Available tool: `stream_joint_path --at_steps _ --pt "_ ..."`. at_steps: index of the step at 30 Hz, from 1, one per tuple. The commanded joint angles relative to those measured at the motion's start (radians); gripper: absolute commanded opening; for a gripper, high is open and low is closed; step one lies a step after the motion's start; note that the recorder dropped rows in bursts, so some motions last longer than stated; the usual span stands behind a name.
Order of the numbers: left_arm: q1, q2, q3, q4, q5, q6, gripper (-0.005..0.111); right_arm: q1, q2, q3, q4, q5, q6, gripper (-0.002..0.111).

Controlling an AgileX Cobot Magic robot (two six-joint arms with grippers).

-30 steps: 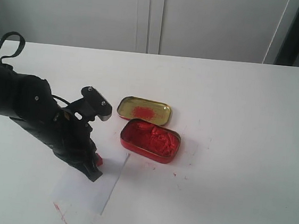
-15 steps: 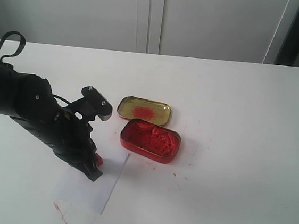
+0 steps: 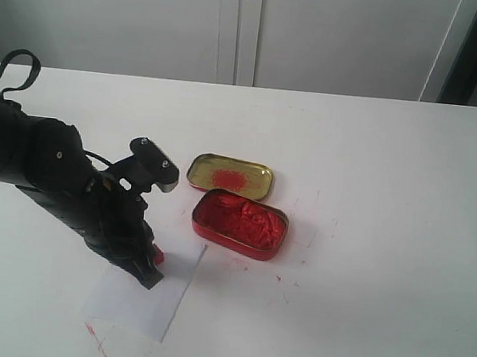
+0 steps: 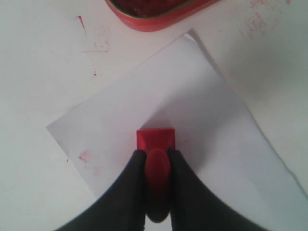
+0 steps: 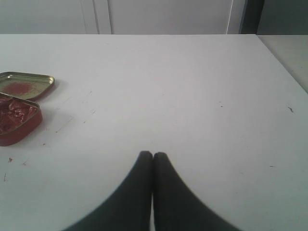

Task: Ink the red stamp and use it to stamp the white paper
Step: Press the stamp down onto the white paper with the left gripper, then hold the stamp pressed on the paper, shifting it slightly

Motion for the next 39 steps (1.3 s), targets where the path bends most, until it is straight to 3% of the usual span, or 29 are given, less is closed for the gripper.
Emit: stream_joint_path --at_steps 1,29,39 --pt "-0.001 0.054 0.027 -0.001 0.081 -0.003 0.000 -0.006 -0.004 0.005 -0.008 -0.015 0.004 0.000" --pt "-0.001 -0.145 -0.002 0.020 0.084 0.004 0.000 -0.006 -0.004 0.005 -0.008 -0.015 0.004 0.000" --pt "-0.001 -0.138 -0.027 0.067 0.134 0.004 0.000 -0.006 -0.004 0.005 -0.008 -0.015 0.004 0.000"
